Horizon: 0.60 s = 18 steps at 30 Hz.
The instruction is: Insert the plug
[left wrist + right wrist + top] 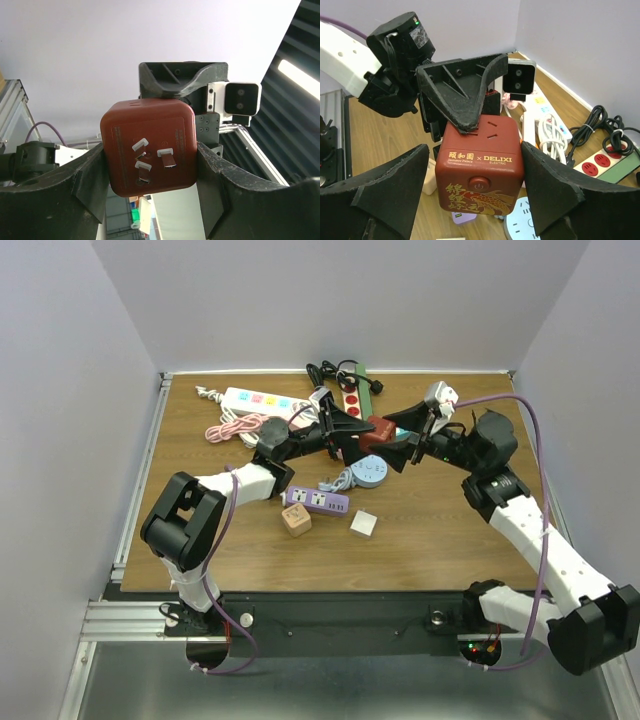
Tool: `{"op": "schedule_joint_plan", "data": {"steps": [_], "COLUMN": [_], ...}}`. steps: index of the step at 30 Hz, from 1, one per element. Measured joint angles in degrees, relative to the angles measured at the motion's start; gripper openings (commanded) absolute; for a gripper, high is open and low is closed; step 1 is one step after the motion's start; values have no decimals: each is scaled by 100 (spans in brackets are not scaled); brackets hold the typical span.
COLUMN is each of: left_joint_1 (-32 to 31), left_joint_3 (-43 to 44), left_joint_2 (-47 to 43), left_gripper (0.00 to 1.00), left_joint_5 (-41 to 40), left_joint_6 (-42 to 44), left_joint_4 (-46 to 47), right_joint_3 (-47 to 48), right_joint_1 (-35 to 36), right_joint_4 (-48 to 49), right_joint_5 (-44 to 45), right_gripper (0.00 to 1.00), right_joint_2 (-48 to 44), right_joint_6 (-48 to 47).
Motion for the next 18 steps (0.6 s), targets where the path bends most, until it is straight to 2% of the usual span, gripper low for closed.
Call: {"op": "schedule_joint_plan", "data": {"steps": [4,10,11,13,14,16,18], "left_joint_1": [0,0,0,2,2,4,9], "left_joint_3": [0,-2,-2,-2,-2,-2,-2], "left_joint_2": [-4,-4,-4,-4,-4,-2,-2], "left_gripper": [0,0,0,0,0,0,20], "left_joint_5": [-44,-92,-111,-118,-127,-173,-216], "left_joint_6": [-68,-105,-103,-105,-107,-120,-127], "left_joint_4": [7,7,4,-7,-26,-42,-44], "right_joint_3": [0,0,0,0,7,50,109], "right_joint_1": [42,52,52,52,52,50,50], "right_joint_4": [-11,-50,-46,-33,-37,-44,-46], "right_joint_5": [42,87,92,98,96,94,90], "right_gripper": [76,55,48,41,32,25,1], "right_joint_2": [109,157,166,192,210,260,321], "right_joint_6": [-57,-129,-116,-129,-127,-129,-131]}}
